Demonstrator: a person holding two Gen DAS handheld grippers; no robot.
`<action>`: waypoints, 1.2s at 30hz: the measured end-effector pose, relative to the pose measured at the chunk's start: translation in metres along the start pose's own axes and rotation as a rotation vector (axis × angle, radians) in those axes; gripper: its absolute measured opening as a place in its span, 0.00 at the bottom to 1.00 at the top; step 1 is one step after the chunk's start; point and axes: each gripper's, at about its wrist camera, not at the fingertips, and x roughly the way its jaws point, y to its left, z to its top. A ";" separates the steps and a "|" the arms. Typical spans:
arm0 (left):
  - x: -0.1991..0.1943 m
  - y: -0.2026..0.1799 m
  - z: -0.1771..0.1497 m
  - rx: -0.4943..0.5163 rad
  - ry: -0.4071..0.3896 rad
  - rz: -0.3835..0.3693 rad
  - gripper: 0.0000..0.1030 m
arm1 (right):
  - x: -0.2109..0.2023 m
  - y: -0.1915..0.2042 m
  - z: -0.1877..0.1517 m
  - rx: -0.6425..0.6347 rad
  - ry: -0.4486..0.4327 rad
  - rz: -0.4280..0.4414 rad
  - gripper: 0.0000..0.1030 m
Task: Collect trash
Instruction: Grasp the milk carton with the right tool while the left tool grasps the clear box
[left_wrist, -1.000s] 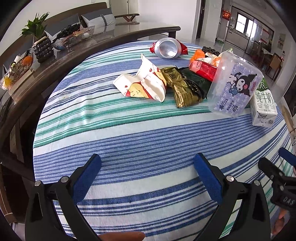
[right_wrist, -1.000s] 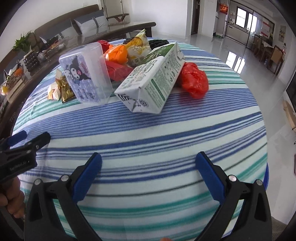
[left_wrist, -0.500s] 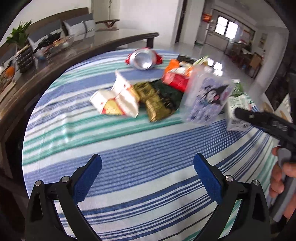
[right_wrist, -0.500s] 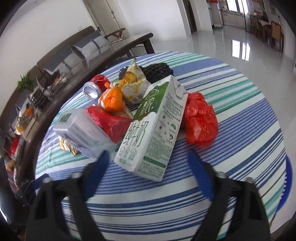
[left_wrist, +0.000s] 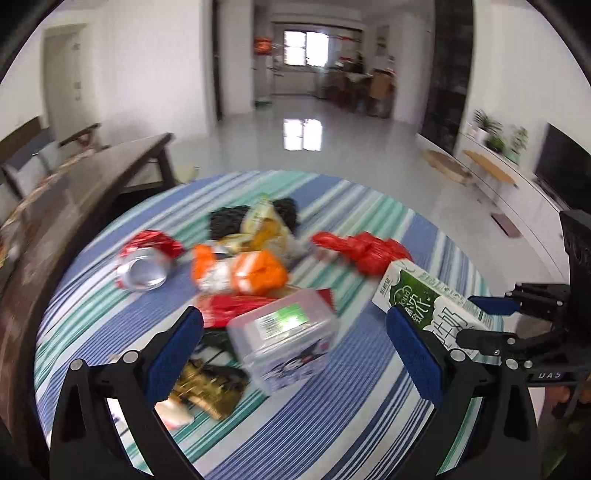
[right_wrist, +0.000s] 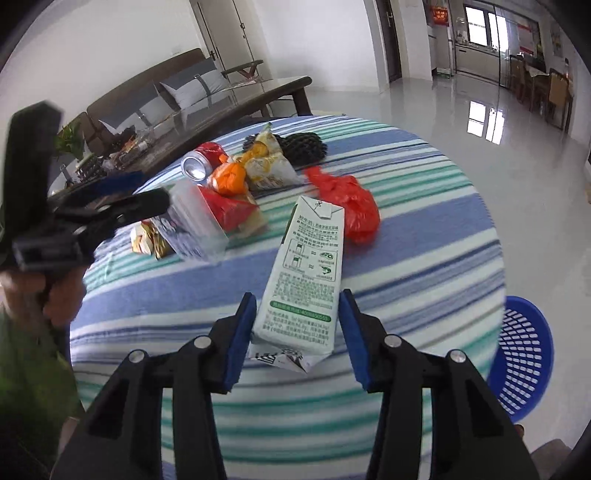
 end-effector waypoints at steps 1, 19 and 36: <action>0.005 -0.003 0.000 0.026 0.016 -0.036 0.95 | -0.003 -0.002 -0.003 -0.004 -0.001 -0.008 0.44; -0.025 -0.026 -0.079 -0.401 0.146 -0.144 0.95 | -0.009 -0.001 -0.018 -0.089 0.011 -0.099 0.44; 0.000 -0.040 -0.064 -0.414 0.251 0.398 0.96 | -0.024 -0.024 -0.019 -0.065 0.023 -0.043 0.44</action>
